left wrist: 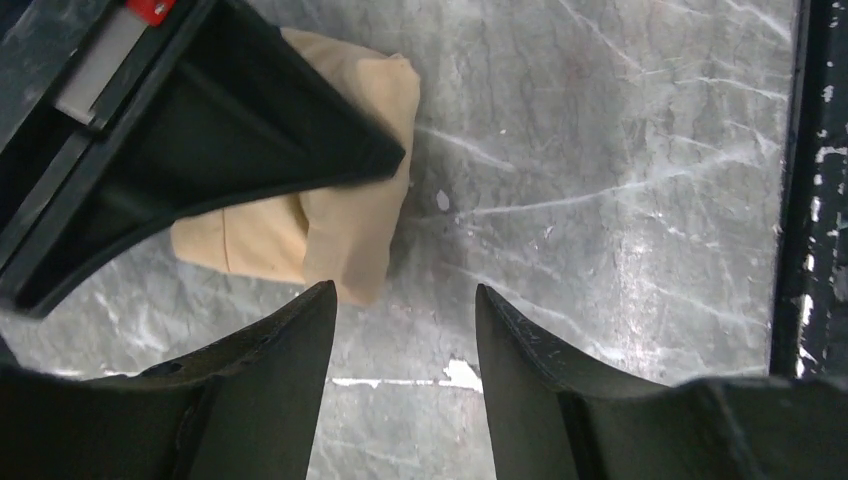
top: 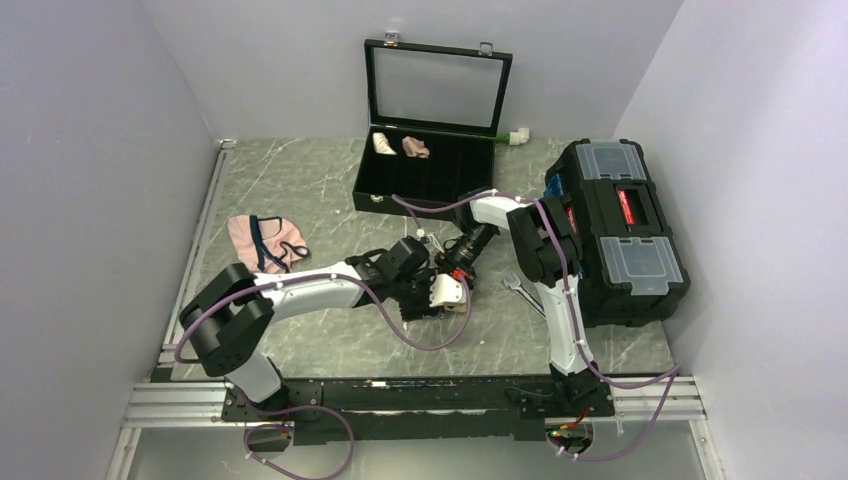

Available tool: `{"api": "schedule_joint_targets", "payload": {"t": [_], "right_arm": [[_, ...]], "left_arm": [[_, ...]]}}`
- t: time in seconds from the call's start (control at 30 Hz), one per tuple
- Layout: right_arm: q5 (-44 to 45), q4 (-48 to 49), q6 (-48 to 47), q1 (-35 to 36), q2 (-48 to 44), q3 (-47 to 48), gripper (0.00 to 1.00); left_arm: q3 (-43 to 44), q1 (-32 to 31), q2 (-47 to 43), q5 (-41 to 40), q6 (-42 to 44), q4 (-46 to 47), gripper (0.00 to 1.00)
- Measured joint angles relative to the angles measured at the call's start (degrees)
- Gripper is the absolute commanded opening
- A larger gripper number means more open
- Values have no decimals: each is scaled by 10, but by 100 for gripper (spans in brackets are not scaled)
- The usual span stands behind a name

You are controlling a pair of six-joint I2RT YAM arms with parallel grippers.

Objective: Roll the underwear
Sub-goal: Roll the underwear to the center of the board.

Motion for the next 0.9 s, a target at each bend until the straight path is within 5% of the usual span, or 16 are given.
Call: {"api": "schedule_joint_targets", "payload": {"t": [0.57, 0.9], "right_arm": [[1, 0, 4, 0, 1, -1, 1], [2, 1, 12, 0, 2, -2, 18]], "left_arm": [[35, -23, 93, -36, 16, 49, 51], [63, -22, 124, -34, 11, 40, 12]]}}
